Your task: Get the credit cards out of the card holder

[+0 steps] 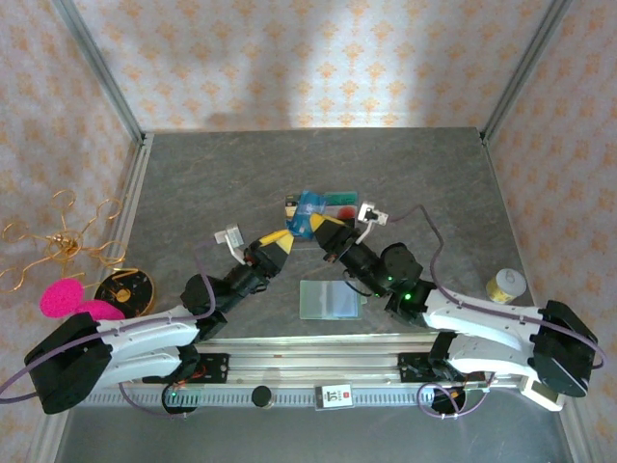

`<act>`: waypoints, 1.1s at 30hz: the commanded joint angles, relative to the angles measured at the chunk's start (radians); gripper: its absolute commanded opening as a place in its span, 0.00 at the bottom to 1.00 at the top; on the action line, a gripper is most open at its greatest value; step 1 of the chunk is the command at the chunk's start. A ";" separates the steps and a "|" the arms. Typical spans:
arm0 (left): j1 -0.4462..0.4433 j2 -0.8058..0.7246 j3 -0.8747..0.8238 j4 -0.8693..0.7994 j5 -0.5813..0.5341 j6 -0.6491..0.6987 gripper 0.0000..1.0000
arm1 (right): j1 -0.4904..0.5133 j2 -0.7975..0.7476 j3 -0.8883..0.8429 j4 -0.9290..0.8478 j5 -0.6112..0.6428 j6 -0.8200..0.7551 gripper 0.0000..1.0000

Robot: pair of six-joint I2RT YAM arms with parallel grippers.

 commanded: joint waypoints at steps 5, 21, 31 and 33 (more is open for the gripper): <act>0.006 0.033 0.016 0.130 0.059 -0.009 0.29 | 0.037 0.061 0.027 0.082 -0.008 -0.004 0.00; 0.034 -0.096 0.074 -0.202 0.114 0.099 0.00 | 0.061 0.060 0.079 -0.194 -0.058 -0.050 0.17; 0.181 -0.210 0.348 -1.035 0.298 0.549 0.00 | -0.134 -0.333 -0.057 -0.690 -0.068 -0.082 0.35; 0.181 -0.170 0.434 -1.159 0.329 0.683 0.00 | -0.153 -0.372 -0.065 -0.764 -0.064 -0.086 0.34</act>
